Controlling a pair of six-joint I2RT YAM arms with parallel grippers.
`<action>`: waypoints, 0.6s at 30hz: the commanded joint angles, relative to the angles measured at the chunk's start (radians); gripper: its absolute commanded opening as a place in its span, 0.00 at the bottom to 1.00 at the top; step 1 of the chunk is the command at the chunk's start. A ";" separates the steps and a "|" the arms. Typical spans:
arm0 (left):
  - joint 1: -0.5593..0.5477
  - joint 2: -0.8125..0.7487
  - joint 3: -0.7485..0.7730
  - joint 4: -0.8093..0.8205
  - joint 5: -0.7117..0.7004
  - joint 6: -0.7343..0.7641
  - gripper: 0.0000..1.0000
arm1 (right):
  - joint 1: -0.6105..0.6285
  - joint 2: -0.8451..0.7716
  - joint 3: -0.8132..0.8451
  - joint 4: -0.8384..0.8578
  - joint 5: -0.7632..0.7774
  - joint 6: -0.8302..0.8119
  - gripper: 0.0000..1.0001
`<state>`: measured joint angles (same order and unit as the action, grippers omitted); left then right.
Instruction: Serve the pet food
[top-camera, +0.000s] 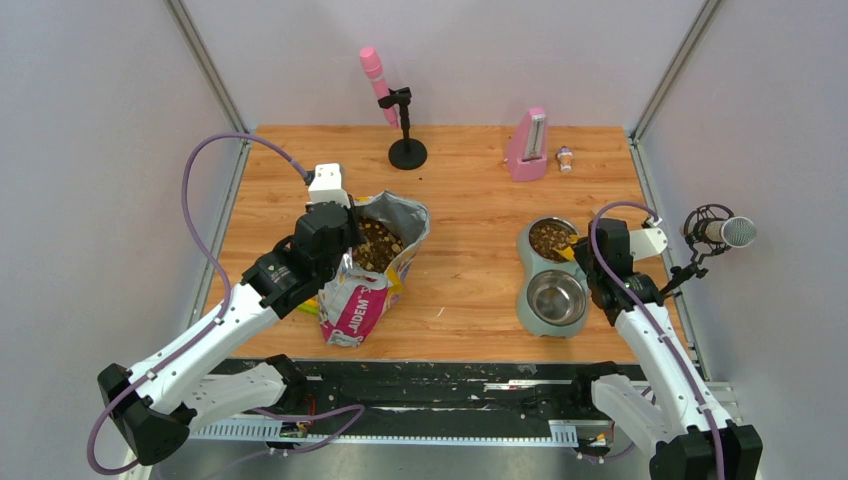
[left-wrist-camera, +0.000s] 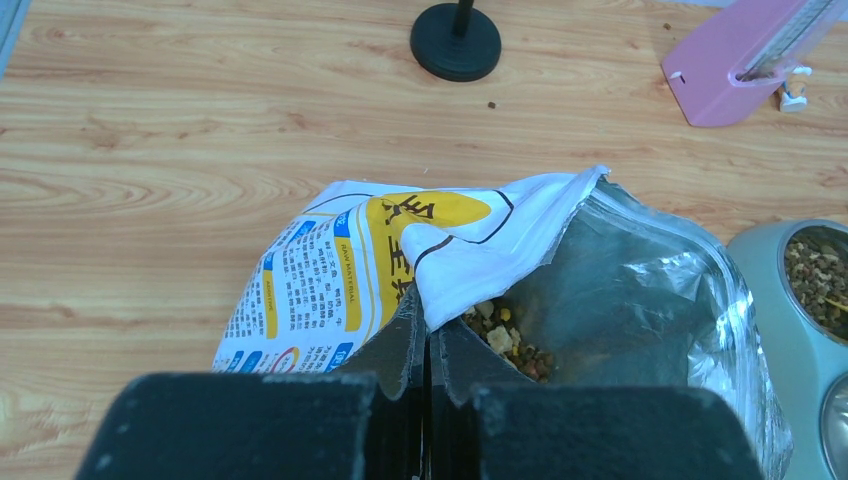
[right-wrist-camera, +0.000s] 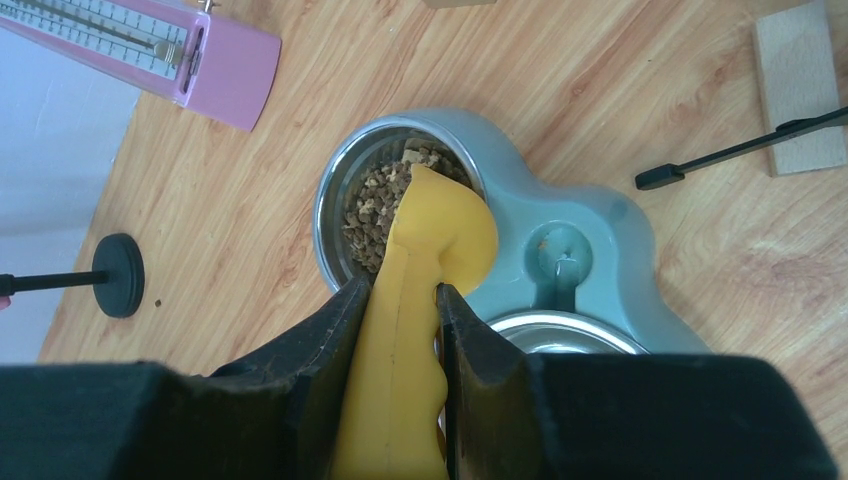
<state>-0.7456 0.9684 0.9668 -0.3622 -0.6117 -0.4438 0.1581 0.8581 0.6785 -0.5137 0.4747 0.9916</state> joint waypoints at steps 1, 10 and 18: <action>-0.003 -0.031 0.004 0.067 -0.021 -0.011 0.00 | -0.003 0.022 0.067 0.072 -0.034 -0.042 0.00; -0.003 -0.033 0.004 0.065 -0.023 -0.012 0.00 | -0.002 0.081 0.121 0.074 -0.042 -0.109 0.00; -0.003 -0.031 0.003 0.066 -0.029 -0.011 0.00 | -0.003 0.095 0.151 0.057 -0.042 -0.168 0.00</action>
<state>-0.7456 0.9684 0.9668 -0.3622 -0.6125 -0.4438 0.1581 0.9497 0.7647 -0.4965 0.4316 0.8776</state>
